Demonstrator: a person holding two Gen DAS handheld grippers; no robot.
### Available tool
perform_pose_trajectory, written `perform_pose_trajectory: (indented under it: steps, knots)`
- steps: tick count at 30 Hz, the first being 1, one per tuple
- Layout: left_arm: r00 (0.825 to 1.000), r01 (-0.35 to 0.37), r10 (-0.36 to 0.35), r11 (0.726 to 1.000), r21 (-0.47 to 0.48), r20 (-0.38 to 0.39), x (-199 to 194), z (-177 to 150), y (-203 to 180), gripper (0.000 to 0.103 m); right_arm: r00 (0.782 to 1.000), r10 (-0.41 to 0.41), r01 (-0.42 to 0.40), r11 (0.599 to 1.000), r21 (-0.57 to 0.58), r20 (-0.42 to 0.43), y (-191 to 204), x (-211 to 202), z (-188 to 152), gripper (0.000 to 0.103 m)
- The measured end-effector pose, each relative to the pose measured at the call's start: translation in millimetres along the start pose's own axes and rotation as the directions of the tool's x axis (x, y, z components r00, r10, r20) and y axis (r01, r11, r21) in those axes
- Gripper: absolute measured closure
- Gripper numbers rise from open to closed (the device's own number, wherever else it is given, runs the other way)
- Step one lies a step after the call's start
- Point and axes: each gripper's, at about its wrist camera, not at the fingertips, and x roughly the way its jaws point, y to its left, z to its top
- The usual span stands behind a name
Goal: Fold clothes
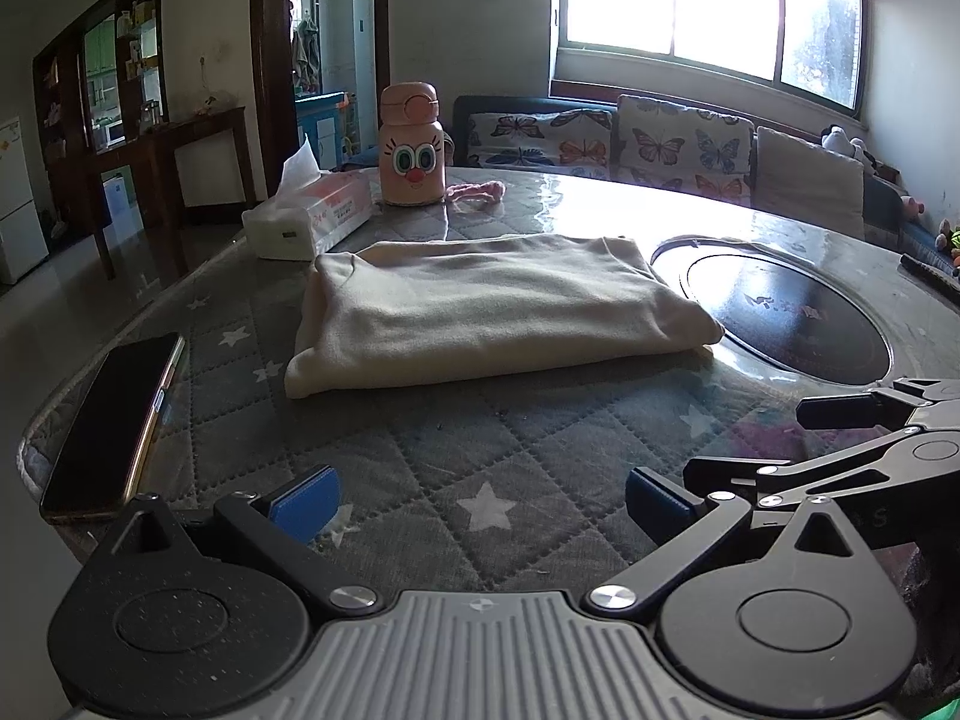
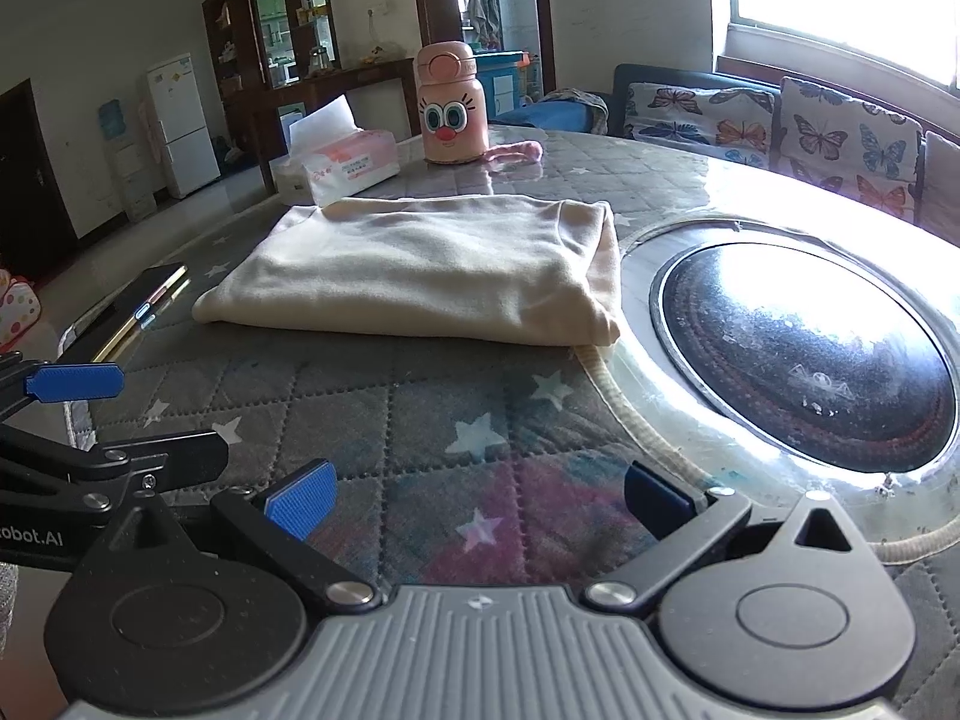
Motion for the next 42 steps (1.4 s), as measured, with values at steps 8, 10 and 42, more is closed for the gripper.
perform_pose_trajectory:
  steps: [8, 10, 42]
  knots:
    - [1.000, -0.001, 0.001, 1.000, 0.005, -0.002, 5, 3, 0, 0.000, 1.000, -0.007, 0.007, 1.000, 0.010, -0.002, -3, 4, 2, 0.000]
    - [1.000, -0.001, 0.001, 1.000, 0.005, -0.003, 6, 4, 0, 0.000, 1.000, -0.007, 0.007, 1.000, 0.014, -0.004, -4, 5, 3, 0.000]
    - [1.000, -0.013, 0.013, 1.000, 0.009, -0.005, 21, 15, 4, 0.000, 1.000, -0.019, 0.019, 0.999, 0.034, -0.009, -6, 20, 13, 0.000]
